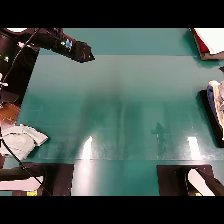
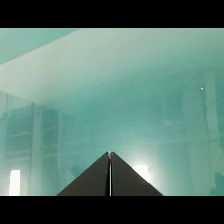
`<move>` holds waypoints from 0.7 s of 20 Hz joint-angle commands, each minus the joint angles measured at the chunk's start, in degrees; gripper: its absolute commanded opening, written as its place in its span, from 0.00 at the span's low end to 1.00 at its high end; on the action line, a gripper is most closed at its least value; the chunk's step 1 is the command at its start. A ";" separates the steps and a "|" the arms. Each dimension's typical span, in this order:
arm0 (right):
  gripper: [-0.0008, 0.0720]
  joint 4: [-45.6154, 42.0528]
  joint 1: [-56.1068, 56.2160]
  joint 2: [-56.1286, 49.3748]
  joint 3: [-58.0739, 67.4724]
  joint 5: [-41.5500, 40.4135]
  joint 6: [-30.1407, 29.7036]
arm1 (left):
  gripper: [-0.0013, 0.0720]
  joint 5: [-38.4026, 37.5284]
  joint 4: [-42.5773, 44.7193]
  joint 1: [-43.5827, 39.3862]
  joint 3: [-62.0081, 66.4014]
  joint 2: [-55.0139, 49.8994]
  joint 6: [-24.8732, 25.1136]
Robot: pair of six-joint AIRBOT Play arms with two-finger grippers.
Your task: Fold the shirts.
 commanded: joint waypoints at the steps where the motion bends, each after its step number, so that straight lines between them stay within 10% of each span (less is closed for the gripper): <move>1: 0.03 0.02 0.13 0.02 -0.02 -0.22 0.00 | 0.06 0.02 0.02 0.00 0.00 0.04 0.00; 14: 0.03 0.02 0.13 0.02 -0.02 -0.22 0.00 | 0.06 1.49 -0.55 0.00 0.00 0.02 -0.26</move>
